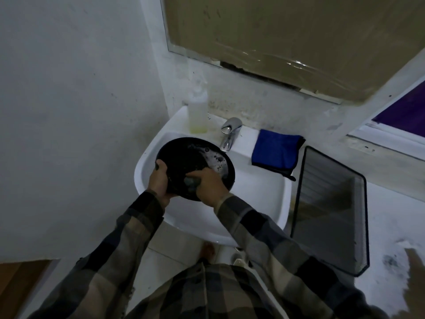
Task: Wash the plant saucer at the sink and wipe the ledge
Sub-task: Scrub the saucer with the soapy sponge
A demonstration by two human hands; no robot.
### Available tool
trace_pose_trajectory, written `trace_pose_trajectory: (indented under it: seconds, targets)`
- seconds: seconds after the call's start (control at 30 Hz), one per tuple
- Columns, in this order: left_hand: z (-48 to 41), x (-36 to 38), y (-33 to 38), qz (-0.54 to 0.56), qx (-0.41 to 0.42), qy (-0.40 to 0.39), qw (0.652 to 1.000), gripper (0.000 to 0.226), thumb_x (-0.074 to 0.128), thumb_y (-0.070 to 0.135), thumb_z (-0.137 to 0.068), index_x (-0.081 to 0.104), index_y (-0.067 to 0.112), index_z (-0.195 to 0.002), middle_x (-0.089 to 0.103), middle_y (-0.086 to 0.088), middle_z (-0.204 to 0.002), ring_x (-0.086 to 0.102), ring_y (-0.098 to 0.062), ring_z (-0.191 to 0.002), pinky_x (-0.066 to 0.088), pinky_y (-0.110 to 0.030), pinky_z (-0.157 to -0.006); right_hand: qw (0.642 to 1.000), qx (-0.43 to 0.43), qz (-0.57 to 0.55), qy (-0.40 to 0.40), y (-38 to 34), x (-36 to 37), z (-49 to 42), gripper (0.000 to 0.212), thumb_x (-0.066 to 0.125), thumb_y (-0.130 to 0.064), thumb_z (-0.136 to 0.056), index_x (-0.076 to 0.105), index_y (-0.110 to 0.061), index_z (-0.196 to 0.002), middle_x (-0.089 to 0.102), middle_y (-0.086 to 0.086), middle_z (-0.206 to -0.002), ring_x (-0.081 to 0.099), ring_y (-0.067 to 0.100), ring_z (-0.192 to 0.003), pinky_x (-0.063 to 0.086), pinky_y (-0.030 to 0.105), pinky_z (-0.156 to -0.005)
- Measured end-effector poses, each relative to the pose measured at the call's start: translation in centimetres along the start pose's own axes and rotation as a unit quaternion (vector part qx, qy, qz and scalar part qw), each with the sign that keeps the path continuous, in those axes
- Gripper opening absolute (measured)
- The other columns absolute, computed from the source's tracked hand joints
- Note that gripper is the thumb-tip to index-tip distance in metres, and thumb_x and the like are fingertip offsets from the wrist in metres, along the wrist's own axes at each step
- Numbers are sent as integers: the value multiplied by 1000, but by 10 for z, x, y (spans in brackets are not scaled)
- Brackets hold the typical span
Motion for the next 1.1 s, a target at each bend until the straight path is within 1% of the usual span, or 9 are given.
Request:
trace_pose_trajectory:
  seconds: [0.07, 0.13, 0.23, 0.33, 0.43, 0.57, 0.77, 0.93, 1.1]
  targets:
    - [0, 5, 1, -8, 6, 1, 1000, 63, 30, 66, -91, 44, 29, -139, 56, -9, -133, 59, -35, -111, 55, -50, -79, 999, -18, -46, 24, -9, 0, -2, 29, 54, 4, -84, 60, -4, -111, 58, 19, -116, 54, 32, -106, 44, 31, -88]
    - [2, 14, -2, -19, 11, -3, 1000, 57, 30, 60, -95, 47, 26, -137, 59, -9, -129, 60, -33, -109, 54, -48, -82, 996, -30, -51, 59, -16, 0, -11, 14, 54, 1, -84, 58, -3, -98, 61, 19, -100, 55, 28, -90, 42, 29, -75]
    - [6, 26, -9, -34, 8, -31, 999, 52, 31, 55, -97, 47, 25, -137, 59, -8, -128, 60, -31, -110, 53, -45, -83, 993, -46, 44, 99, -16, -5, -38, 11, 51, -7, -88, 53, -1, -98, 60, 22, -101, 56, 33, -93, 40, 35, -76]
    - [8, 26, -18, -24, 2, -59, 998, 53, 30, 55, -97, 44, 26, -140, 57, -4, -133, 58, -27, -114, 53, -41, -84, 978, -18, 179, 103, -6, -14, -55, 22, 43, -14, -95, 44, -1, -113, 57, 23, -111, 56, 38, -101, 41, 39, -74]
    - [7, 20, -22, -15, 9, -58, 998, 56, 31, 56, -96, 42, 26, -141, 55, -2, -135, 56, -24, -117, 51, -37, -85, 955, 33, 286, 76, 2, -19, -54, 26, 37, -9, -97, 43, -1, -122, 58, 20, -117, 59, 38, -104, 42, 38, -72]
    - [5, 14, -18, 3, 11, -47, 999, 58, 32, 59, -94, 41, 27, -142, 55, -2, -134, 55, -23, -116, 52, -34, -80, 940, 69, 334, 6, 11, -20, -41, 30, 37, -9, -98, 49, 0, -123, 59, 18, -121, 59, 33, -108, 46, 36, -79]
    - [-5, 9, -3, -27, 34, 7, 999, 58, 34, 57, -95, 41, 24, -142, 55, -8, -134, 57, -30, -115, 51, -47, -92, 958, -10, 259, -127, 1, 17, -15, 28, 49, -4, -91, 61, -2, -117, 62, 20, -113, 60, 34, -104, 51, 37, -86]
    - [1, 18, -5, -48, 52, 5, 997, 50, 33, 46, -100, 48, 16, -136, 60, -12, -126, 60, -29, -109, 50, -44, -94, 991, -114, 66, 16, -17, 1, -26, 26, 55, -6, -88, 65, -3, -112, 66, 22, -107, 60, 32, -101, 42, 32, -89]
    - [3, 22, -12, -51, 44, -9, 998, 50, 33, 46, -99, 47, 18, -138, 56, -7, -133, 55, -27, -117, 44, -44, -103, 985, -71, 153, 30, -8, -8, -66, 28, 46, -16, -96, 58, 2, -113, 58, 24, -116, 56, 36, -107, 42, 37, -88]
Point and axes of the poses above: each hand's wrist, its own z-axis away from the middle knuckle, its own x-axis out of the palm, y = z × x, the point moved 3 cm from there along -z, towards the middle knuckle
